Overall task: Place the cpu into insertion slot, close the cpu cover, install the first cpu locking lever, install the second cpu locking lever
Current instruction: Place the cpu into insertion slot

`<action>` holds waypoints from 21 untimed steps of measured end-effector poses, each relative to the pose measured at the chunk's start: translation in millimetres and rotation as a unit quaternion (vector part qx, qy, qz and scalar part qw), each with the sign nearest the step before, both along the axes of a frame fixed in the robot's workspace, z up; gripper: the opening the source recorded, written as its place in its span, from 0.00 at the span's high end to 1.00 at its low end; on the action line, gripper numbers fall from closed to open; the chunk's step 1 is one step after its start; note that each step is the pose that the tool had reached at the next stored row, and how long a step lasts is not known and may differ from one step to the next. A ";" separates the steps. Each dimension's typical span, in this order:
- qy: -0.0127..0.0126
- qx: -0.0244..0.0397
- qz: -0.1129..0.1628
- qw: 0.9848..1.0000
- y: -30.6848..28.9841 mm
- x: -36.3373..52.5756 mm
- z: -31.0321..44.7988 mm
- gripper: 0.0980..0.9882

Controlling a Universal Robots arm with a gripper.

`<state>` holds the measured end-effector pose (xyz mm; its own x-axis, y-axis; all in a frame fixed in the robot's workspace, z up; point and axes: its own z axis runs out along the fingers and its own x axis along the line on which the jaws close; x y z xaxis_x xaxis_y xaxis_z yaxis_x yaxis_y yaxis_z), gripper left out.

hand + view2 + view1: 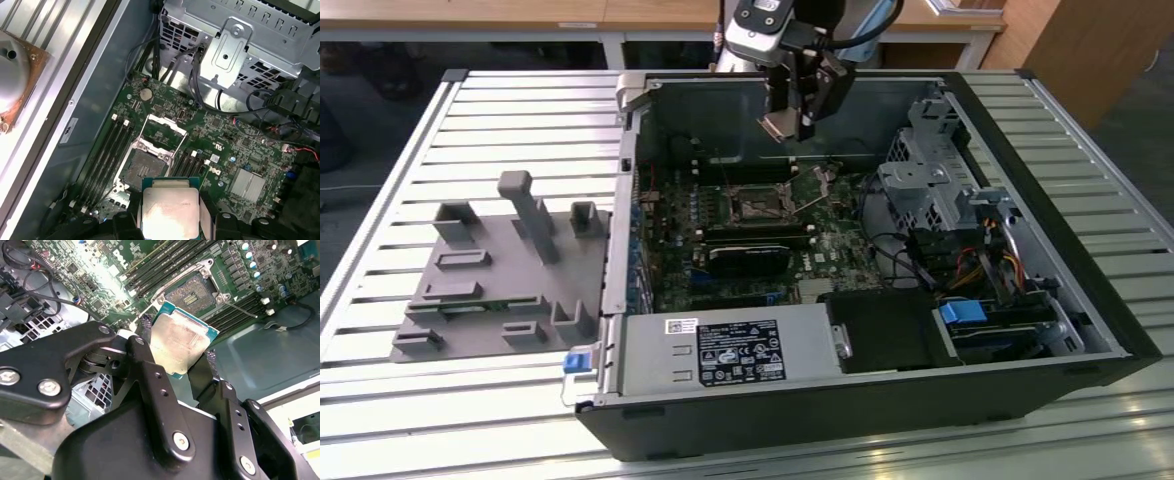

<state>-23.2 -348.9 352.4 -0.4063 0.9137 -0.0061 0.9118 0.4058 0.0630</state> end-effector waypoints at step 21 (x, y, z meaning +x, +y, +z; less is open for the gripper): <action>0.000 -0.003 -0.069 0.998 0.6 0.0 -2.4 0.50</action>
